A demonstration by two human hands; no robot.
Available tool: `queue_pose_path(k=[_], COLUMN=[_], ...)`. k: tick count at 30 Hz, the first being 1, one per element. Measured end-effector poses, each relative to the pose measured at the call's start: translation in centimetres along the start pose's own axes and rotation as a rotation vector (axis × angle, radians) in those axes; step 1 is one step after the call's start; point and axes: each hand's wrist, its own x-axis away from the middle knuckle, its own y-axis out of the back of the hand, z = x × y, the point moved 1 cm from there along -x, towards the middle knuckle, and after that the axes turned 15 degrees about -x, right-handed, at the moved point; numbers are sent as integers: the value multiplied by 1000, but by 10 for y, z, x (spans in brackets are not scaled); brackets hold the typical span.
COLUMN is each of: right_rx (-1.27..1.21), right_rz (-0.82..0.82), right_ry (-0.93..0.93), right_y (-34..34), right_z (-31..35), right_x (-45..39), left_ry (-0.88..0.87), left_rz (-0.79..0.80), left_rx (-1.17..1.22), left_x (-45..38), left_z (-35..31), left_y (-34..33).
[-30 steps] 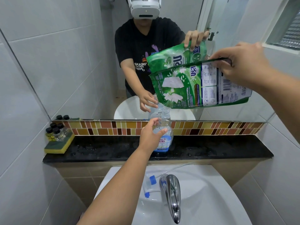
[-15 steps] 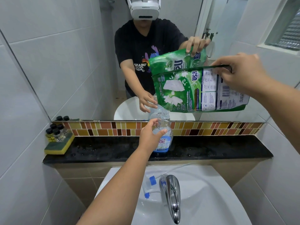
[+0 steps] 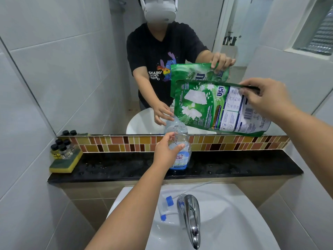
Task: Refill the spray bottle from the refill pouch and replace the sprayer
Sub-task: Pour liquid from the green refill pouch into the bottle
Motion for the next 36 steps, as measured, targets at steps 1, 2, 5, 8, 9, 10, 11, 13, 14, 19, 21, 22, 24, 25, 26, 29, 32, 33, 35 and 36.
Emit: queue_pose_path(k=[1,2,5,8,9,10,11,13,14,19,21,22,24,25,26,29,32,33,35,36], right_rx=[-5,-10,-38,-84,-104,-124,-142,-166,-174,-202,-202,-205,-218,-220,-219,-230,-245,-247,-248,-251], right_rz=[-7,-7,-11,-44,-59,-80,-101,-140,-156,-201,-217,-218,-214,-217,-222,-245,-260,-268,-289,-296], right_ry=[-5,-11,-25,-43,-52,-60,-64,-62,-62,-57,-53,-55,-60,-58,-55,-42,-31,-26,-17,-14], right_y=[-1,-1,-3,-7,-9,-11,-13,-17,-18,-24,-26,-26,-28,-28,-29,-31,-33,-33,-34,-35], right_z=[-2,-4,-11,-20,-23,-26,-30,-36,-39,-48,-49,-49,-48,-48,-47,-46,-47,-48,-51,-52], right_x=[1,2,6,15,18,22,26,33,35,45,47,48,50,51,53,58,62,63,65,67], left_ry=[0,1,6,-3,-7,-9,-9,-6,-5,-1,-5,-7,-7,-5,-2,-5,-5,-3,-2,0], left_rz=[0,0,3,0,-1,-2,-2,0,1,0,-2,-2,-1,-2,-3,-6,-6,-5,-5,-6], left_rx=[5,9,17,11,8,8,10,8,4,6,-3,-4,2,4,4,-3,-11,-14,-20,-22], left_x=[0,0,0,0,1,1,1,1,1,1,1,1,2,2,2,3,3,3,3,3], left_z=[0,0,0,1,1,1,1,1,1,0,0,0,0,0,-1,-1,-1,-2,-2,-2], left_y=[0,-1,0,0,0,0,0,0,-1,0,0,0,0,0,0,0,1,1,0,0])
